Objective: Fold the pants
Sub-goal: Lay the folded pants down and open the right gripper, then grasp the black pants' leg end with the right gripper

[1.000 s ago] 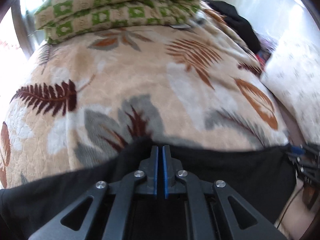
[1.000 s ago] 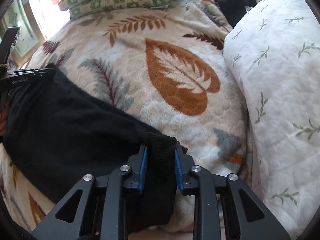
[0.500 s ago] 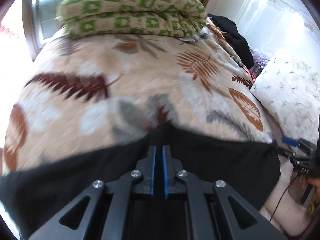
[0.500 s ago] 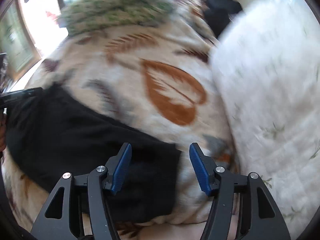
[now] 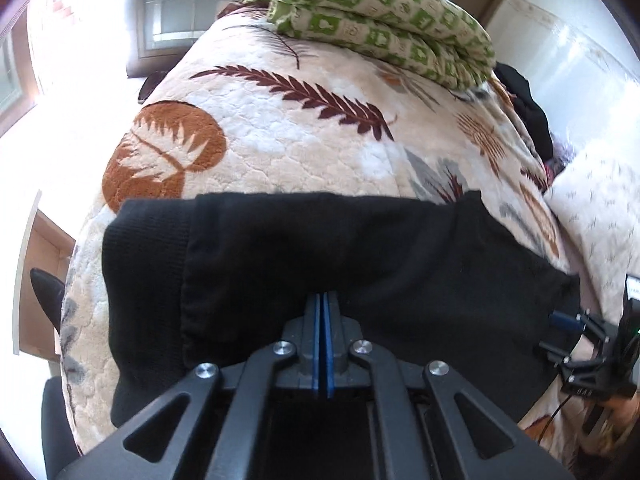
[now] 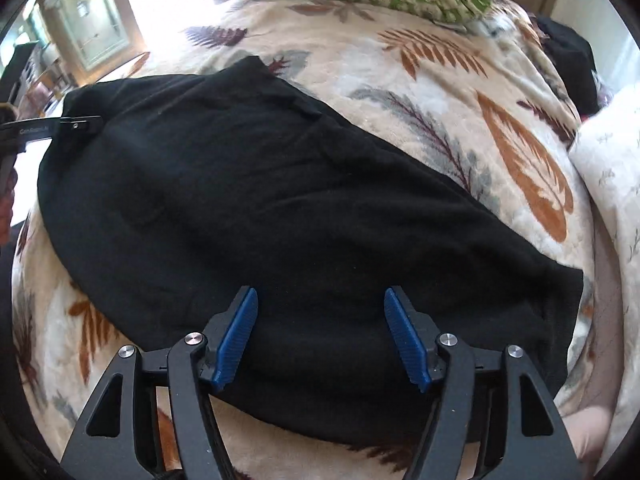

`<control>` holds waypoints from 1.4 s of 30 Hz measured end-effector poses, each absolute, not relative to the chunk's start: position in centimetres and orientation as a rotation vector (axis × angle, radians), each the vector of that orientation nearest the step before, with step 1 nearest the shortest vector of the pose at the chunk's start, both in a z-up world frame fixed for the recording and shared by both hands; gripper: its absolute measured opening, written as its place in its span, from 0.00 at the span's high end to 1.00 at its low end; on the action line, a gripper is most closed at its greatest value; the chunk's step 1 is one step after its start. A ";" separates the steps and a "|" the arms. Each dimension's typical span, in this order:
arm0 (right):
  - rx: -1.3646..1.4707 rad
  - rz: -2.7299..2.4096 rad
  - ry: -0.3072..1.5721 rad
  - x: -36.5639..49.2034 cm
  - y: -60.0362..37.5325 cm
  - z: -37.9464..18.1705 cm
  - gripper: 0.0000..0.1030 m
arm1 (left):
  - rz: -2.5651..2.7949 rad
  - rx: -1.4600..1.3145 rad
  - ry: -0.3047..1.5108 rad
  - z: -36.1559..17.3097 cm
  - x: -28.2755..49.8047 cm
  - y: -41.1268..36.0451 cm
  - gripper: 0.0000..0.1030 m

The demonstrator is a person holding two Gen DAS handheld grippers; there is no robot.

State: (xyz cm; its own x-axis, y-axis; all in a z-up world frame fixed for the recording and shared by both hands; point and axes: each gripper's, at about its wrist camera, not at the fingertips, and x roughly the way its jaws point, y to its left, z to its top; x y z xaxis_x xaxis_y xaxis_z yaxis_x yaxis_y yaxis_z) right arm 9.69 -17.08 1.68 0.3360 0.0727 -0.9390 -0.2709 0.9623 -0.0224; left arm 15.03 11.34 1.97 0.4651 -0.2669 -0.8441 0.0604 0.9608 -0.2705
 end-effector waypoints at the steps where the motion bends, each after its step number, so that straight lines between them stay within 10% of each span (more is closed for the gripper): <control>1: -0.157 0.206 1.228 9.9 -17.1 2.0 0.36 | -0.206 -0.210 1.063 2.3 15.0 11.2 0.94; 8: -0.070 0.281 1.120 13.8 -11.4 4.9 0.36 | -0.182 -0.203 0.982 4.6 15.0 13.0 0.77; 24: -0.005 0.257 1.167 18.8 -8.9 3.7 0.35 | -0.115 -0.269 1.006 3.8 15.9 14.3 0.94; 31: -0.072 0.300 1.238 10.5 -12.5 4.3 0.35 | -0.153 -0.097 1.019 4.1 11.1 12.4 0.57; 42: -0.045 0.338 1.272 7.7 -17.1 3.8 0.24 | -0.112 0.024 1.058 4.5 10.6 9.0 0.53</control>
